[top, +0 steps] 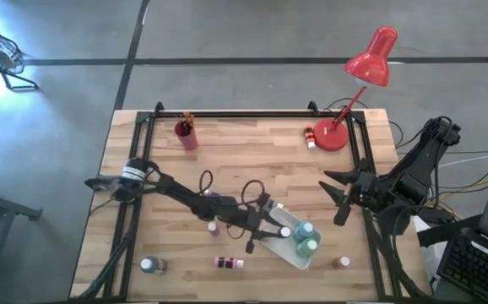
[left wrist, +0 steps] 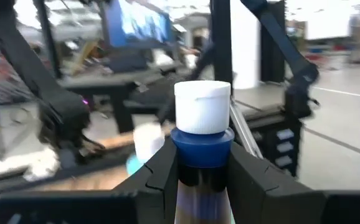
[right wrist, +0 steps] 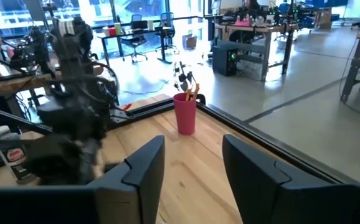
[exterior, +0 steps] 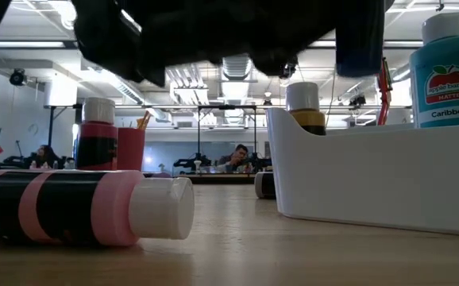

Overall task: Pick & Place Paint Supplies
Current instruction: Put the blue paint bottle into the white bin

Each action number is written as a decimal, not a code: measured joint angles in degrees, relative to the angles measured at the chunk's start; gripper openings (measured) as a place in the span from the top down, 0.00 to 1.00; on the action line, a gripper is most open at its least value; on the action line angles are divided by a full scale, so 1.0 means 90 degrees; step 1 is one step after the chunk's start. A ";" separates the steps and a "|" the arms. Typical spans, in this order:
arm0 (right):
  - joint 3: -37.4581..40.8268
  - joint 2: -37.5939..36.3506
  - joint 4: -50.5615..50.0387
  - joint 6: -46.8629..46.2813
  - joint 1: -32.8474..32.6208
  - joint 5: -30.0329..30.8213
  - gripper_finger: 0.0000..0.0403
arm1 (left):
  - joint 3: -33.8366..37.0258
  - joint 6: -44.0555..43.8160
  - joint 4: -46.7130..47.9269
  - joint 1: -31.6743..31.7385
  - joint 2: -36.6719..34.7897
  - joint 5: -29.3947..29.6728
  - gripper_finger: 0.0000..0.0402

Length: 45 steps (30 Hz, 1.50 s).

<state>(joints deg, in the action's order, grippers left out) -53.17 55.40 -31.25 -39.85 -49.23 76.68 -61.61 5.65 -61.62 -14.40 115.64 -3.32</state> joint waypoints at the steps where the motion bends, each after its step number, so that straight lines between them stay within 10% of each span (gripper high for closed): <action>1: 0.0000 0.0007 0.0006 0.0004 0.0000 -0.0002 0.62 | 0.0001 -0.0092 0.0015 0.0111 0.0053 -0.0286 0.74; 19: 0.0000 0.0012 0.0011 0.0072 0.0002 0.0132 0.56 | 0.0001 -0.0087 -0.0084 0.1216 0.0160 -0.2695 0.75; 45: -0.0007 -0.0200 0.0018 0.0293 0.0005 0.0485 0.60 | -0.0043 -0.1144 -0.1890 0.1560 0.1591 -0.3251 0.75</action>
<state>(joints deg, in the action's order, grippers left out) -53.23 53.60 -31.09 -37.21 -49.19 81.04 -62.00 -4.65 -78.63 -0.36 129.96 -32.58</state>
